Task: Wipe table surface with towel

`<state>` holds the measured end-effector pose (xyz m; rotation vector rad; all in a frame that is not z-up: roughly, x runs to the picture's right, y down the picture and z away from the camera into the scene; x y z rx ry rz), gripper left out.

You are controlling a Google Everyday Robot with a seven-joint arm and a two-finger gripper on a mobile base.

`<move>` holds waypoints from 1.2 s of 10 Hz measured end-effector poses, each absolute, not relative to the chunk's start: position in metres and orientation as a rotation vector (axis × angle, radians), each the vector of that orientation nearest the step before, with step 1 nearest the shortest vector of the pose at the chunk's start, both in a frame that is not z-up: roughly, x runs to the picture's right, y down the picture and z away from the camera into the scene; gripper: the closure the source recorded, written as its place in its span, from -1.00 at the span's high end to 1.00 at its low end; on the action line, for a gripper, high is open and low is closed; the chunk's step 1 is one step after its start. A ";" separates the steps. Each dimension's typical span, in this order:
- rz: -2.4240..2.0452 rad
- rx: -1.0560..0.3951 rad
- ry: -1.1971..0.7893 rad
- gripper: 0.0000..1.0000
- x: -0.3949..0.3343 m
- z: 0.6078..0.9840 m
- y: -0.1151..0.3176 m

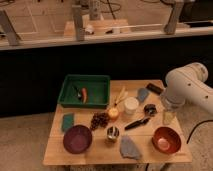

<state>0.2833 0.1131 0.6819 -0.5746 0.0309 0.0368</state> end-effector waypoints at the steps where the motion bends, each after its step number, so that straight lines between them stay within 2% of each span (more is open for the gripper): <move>1: 0.018 -0.582 0.005 0.60 0.275 0.677 0.120; 7: -0.117 -0.607 -0.163 0.60 0.210 0.607 0.218; 10: -0.130 -0.609 -0.175 0.60 0.205 0.605 0.221; 12: -0.191 -0.623 -0.286 0.60 0.190 0.602 0.226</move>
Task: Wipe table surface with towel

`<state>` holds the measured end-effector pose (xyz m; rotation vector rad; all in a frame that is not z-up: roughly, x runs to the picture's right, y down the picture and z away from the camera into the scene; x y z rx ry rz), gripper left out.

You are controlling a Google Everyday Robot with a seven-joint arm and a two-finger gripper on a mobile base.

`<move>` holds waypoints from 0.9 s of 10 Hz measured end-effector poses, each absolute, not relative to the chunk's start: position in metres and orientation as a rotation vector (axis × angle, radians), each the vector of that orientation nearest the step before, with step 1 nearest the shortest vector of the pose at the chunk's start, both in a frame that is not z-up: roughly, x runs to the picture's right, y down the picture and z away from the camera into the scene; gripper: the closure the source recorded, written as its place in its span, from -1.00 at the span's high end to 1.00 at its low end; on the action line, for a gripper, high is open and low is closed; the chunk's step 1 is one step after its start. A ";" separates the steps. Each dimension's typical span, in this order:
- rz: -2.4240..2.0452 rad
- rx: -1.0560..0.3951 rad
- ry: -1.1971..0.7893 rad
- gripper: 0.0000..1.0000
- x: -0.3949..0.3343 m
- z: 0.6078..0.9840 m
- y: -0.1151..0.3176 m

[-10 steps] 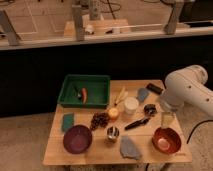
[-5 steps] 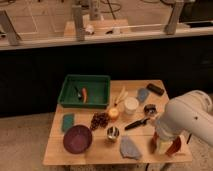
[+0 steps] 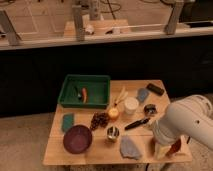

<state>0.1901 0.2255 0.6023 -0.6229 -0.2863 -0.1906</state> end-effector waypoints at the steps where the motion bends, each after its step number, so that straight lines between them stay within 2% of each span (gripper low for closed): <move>1: -0.220 -0.624 -0.329 0.60 0.178 0.602 0.226; 4: -0.347 -0.641 -0.401 0.60 0.131 0.618 0.231; 9: -0.396 -0.653 -0.240 0.60 0.130 0.685 0.259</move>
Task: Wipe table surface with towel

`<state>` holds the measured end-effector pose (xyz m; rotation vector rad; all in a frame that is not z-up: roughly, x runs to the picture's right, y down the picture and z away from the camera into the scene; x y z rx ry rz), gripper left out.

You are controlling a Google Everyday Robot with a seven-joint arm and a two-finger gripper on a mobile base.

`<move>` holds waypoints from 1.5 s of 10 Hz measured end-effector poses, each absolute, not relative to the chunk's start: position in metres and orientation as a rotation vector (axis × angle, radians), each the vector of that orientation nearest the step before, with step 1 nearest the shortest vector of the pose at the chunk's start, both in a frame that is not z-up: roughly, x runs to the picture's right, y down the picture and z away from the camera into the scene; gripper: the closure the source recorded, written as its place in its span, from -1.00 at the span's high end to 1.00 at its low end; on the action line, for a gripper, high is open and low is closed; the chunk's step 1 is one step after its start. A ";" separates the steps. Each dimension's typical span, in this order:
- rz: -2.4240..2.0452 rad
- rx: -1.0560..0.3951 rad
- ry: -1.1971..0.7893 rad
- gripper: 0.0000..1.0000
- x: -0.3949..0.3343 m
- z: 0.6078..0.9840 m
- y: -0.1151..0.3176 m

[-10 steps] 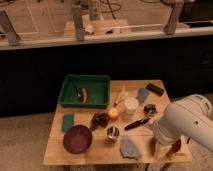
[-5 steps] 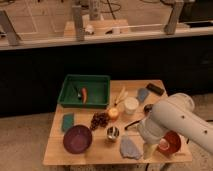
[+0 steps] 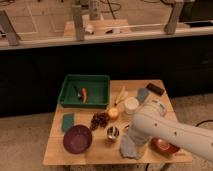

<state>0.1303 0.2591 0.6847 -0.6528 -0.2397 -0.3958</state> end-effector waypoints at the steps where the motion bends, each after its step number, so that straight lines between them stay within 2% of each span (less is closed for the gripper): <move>1: -0.388 -0.670 -0.235 0.60 0.133 0.703 0.263; 3: -0.381 -0.723 -0.241 0.60 0.133 0.723 0.269; 10: -0.381 -0.732 -0.239 0.60 0.135 0.725 0.271; 15: -0.453 -0.731 -0.341 0.60 0.140 0.761 0.287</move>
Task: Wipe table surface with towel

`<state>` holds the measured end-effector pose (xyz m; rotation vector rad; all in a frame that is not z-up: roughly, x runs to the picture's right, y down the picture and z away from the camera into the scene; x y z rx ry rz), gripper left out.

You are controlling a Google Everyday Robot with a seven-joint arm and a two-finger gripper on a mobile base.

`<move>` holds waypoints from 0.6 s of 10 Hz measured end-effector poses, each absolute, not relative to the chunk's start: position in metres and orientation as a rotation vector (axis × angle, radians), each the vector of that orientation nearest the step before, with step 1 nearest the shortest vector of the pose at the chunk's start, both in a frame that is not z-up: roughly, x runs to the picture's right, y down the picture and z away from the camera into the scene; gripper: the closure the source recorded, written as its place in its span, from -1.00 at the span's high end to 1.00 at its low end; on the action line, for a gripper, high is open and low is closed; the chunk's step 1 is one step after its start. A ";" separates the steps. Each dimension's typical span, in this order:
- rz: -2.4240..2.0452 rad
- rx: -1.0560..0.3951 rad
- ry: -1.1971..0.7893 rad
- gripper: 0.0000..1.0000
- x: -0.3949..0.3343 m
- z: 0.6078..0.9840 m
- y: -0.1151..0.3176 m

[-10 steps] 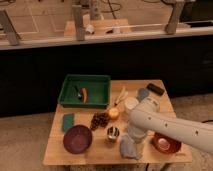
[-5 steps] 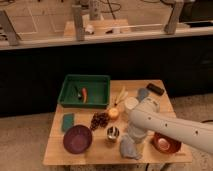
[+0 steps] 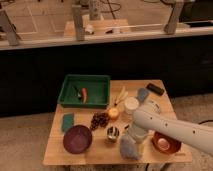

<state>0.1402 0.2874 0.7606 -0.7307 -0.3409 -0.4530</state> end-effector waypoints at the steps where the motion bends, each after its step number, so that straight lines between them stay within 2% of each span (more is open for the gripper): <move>1: -0.466 -0.726 -0.350 0.60 0.143 0.763 0.292; 6: -0.484 -0.680 -0.393 0.60 0.147 0.771 0.301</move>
